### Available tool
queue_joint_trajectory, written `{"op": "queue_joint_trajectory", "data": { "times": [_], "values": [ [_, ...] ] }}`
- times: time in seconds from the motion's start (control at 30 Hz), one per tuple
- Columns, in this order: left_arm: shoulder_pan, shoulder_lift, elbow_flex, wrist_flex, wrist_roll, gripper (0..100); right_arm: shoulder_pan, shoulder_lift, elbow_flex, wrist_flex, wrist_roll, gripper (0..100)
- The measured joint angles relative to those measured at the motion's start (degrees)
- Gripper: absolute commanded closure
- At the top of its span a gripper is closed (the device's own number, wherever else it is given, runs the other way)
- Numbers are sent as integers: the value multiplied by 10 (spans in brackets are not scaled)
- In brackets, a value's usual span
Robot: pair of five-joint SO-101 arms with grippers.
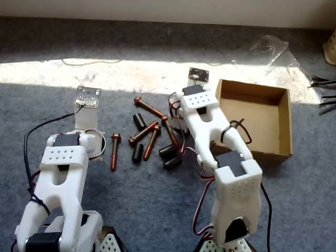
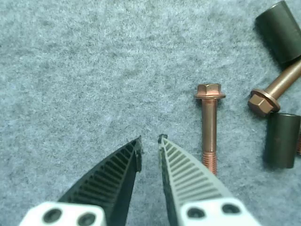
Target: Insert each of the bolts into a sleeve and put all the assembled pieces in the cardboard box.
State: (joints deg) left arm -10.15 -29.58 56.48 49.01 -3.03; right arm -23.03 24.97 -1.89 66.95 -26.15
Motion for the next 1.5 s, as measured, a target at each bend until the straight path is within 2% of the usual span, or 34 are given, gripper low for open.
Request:
{"op": "queue_joint_trajectory", "data": {
  "times": [0.17, 0.3, 0.53, 0.77, 0.93, 1.1, 1.3, 1.5],
  "values": [
    [0, 0, 0, 0, 0, 929, 2, 0, 0, -12, 6, 853],
    [0, 0, 0, 0, 0, 929, 2, 0, 0, -13, 57, 853],
    [0, 0, 0, 0, 0, 929, 2, 0, 0, -14, 74, 854],
    [0, 0, 0, 0, 0, 929, 3, 0, 0, -14, 74, 996],
    [0, 0, 0, 0, 0, 929, 5, 0, 0, -14, 80, 994],
    [0, 0, 0, 0, 0, 929, 5, 0, 0, -4, 207, 994],
    [0, 0, 0, 0, 0, 929, 6, -14, -22, 37, 245, 994],
    [0, 0, 0, 0, 0, 929, 18, -53, -4, 59, 352, 994]
  ]
}}
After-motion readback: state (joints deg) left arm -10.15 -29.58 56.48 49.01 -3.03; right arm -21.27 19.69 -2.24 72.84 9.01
